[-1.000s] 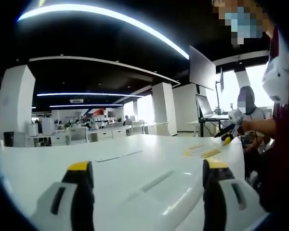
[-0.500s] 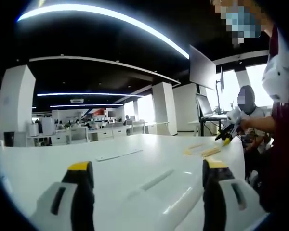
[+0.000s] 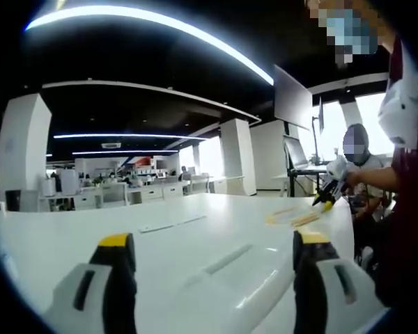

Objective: Snap each plastic latch of the storage box into its locked position after aligning the lid with the box until every specified latch is closed and the lid sits flush.

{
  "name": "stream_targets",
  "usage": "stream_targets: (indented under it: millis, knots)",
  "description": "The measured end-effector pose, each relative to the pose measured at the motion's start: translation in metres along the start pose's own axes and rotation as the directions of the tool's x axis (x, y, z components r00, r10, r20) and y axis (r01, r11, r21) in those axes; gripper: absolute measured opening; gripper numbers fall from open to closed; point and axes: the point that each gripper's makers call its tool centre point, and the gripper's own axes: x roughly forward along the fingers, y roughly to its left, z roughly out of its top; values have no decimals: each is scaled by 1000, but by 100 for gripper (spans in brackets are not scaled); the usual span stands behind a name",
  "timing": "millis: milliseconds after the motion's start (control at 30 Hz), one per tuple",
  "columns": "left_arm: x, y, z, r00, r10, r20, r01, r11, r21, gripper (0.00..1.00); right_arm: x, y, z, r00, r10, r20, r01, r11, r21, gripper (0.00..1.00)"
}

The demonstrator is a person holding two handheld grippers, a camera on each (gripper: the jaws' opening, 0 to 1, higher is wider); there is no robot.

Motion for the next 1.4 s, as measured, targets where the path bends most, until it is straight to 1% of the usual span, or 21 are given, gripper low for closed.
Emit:
stream_targets:
  millis: [200,333,567,767,1133,1400]
  knots:
    - [-1,0,1,1000,1,5,-1,1000,1,94,1,1,-4,999,18,-33,-18,1000,-11,29]
    - [-1,1,1,1000,3,5,-3,1000,1,94,3,4,-8,998,26,-57,-27,999,-27,28]
    - [-1,1,0,1000,2,2,-2,1000,3,94,3,4,-10,997,27,-77,-30,998,-46,25]
    - [-1,-1,2,1000,-4,14,4,1000,-3,94,5,6,-15,994,38,-103,-43,998,-54,24]
    - [-2,0,2,1000,-1,12,1,1000,1,94,7,7,-16,990,54,-130,-63,996,-68,17]
    - [-2,0,3,1000,-6,22,6,1000,-5,94,8,6,-18,988,51,-145,-63,995,-79,13]
